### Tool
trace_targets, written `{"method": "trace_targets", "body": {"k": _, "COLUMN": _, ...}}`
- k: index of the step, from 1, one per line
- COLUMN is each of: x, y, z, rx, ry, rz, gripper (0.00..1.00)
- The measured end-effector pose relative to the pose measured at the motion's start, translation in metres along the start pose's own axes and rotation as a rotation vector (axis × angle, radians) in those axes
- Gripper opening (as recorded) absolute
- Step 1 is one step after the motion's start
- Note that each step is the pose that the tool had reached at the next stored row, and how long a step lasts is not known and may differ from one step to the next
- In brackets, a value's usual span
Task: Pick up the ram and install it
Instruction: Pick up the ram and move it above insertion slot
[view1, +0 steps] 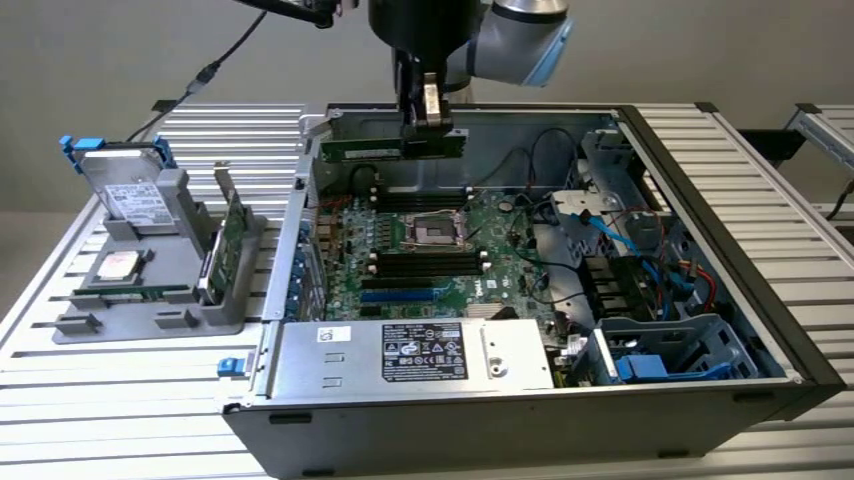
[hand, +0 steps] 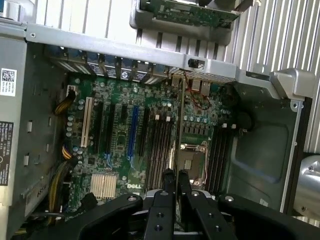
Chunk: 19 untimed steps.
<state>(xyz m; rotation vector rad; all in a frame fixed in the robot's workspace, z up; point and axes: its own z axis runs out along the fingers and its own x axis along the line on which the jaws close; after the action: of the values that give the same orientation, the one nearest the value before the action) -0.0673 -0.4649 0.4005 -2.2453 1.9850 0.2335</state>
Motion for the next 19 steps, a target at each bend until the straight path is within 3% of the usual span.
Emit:
{"method": "trace_targets", "body": {"k": 4, "x": 0.001, "y": -0.0093, "z": 0.0051, "rx": 0.0012, "ry": 0.0031, "rz": 0.007, "gripper": 0.14}}
{"method": "trace_targets", "body": {"k": 15, "x": 0.004, "y": -0.0188, "z": 0.0186, "rx": 0.0119, "ry": 0.0100, "rz": 0.063, "gripper": 0.14}}
{"method": "trace_targets", "body": {"k": 19, "x": 0.001, "y": -0.0214, "z": 0.0242, "rx": 0.0121, "ry": 0.0164, "rz": 0.067, "gripper": 0.14}}
